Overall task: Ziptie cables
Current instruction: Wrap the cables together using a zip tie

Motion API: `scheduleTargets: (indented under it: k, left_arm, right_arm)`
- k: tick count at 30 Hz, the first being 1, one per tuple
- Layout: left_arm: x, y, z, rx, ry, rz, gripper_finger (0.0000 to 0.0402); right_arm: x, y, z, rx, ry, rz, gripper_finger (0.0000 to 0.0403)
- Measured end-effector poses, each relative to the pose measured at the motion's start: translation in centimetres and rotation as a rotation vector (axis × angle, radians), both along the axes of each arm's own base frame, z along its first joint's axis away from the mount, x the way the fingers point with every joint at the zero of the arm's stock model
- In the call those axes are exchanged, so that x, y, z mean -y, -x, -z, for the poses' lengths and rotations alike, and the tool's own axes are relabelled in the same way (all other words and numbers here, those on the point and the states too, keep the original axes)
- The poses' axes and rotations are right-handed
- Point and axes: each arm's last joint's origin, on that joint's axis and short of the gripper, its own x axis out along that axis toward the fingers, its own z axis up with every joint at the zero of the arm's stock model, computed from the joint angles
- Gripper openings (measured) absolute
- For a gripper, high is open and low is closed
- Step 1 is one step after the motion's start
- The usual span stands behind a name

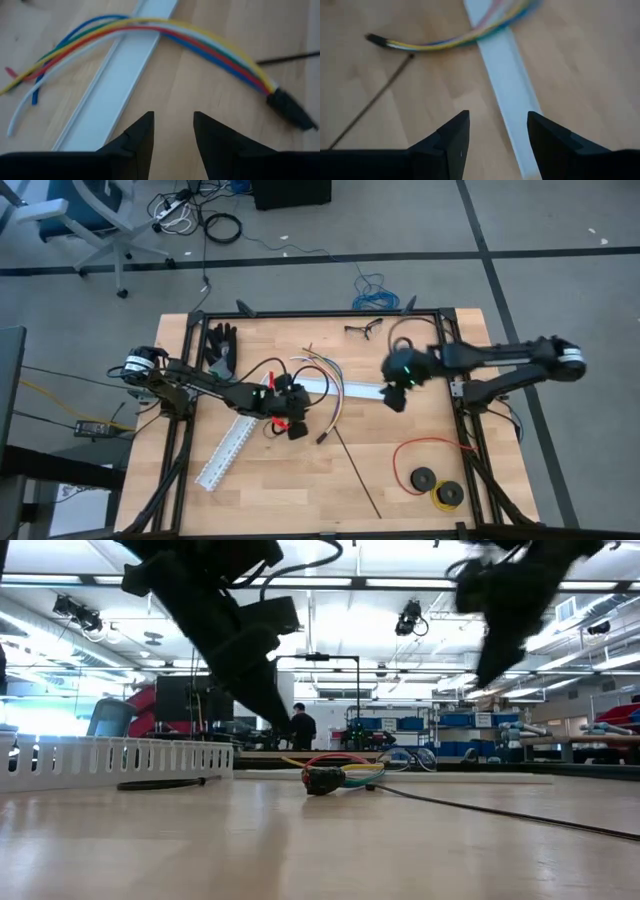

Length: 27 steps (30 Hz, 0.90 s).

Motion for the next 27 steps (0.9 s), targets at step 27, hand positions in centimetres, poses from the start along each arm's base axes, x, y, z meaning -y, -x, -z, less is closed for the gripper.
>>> scheduleTargets:
  k: [27]
  left_arm:
    - [9.4,2.2,-0.5,0.301,0.068,-0.042,0.0147]
  right_arm:
    - [-12.8,-8.7,10.4,0.257,-0.020,-0.043,0.0124]
